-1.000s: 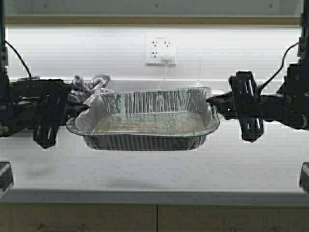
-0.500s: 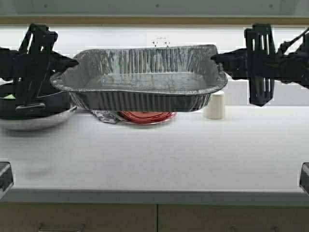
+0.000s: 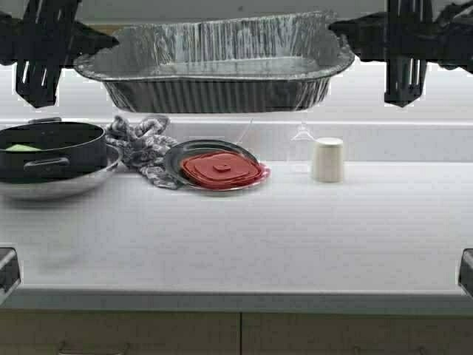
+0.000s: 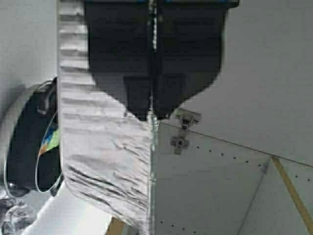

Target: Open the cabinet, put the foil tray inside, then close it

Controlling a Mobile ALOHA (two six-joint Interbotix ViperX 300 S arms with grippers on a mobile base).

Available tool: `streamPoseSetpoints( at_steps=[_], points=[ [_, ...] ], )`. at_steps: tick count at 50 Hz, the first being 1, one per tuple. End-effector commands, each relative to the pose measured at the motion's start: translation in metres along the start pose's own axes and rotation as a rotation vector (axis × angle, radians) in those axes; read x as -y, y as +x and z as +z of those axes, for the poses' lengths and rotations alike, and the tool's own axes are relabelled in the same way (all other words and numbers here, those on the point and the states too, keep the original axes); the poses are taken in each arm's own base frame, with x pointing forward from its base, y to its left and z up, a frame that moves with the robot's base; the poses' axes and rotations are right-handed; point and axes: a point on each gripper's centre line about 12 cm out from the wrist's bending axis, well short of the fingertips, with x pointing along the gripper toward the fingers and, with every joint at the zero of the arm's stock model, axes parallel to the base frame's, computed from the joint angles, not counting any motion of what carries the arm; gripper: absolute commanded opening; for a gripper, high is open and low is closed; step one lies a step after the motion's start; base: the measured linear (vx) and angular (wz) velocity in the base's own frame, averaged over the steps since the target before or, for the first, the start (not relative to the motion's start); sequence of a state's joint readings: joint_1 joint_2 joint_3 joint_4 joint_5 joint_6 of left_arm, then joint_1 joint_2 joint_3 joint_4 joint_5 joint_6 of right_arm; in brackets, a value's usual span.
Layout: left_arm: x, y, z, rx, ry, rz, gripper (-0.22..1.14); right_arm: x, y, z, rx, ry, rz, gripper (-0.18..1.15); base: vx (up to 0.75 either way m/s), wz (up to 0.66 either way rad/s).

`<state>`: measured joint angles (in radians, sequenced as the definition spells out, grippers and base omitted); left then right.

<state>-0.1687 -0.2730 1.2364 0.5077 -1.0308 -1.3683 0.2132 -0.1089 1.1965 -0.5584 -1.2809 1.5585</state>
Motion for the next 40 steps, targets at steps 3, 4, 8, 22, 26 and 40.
streamPoseSetpoints(
  at_steps=[3, 4, 8, 22, 26, 40],
  points=[
    [0.032, 0.006, 0.018, 0.026, 0.060, -0.051, 0.03, -0.015, 0.011, 0.007, 0.001, -0.007, 0.058, 0.08, 0.00, 0.00],
    [0.034, 0.006, 0.020, 0.030, 0.066, -0.047, 0.03, -0.015, 0.011, 0.007, 0.002, -0.007, 0.060, 0.08, 0.00, 0.00],
    [0.045, 0.008, 0.029, 0.044, 0.101, -0.034, 0.03, -0.019, 0.015, 0.011, 0.004, -0.003, 0.075, 0.08, 0.00, 0.00],
    [0.066, 0.031, 0.052, 0.046, 0.060, -0.046, 0.03, -0.042, 0.045, 0.029, -0.028, 0.083, 0.108, 0.08, 0.00, 0.00],
    [0.071, 0.040, 0.058, 0.041, 0.074, -0.059, 0.03, -0.056, 0.052, 0.039, -0.011, 0.057, 0.126, 0.08, 0.00, 0.00],
    [0.082, 0.064, 0.079, 0.055, 0.107, -0.032, 0.03, -0.088, 0.076, 0.066, 0.019, 0.014, 0.097, 0.08, 0.01, -0.02]
  ],
)
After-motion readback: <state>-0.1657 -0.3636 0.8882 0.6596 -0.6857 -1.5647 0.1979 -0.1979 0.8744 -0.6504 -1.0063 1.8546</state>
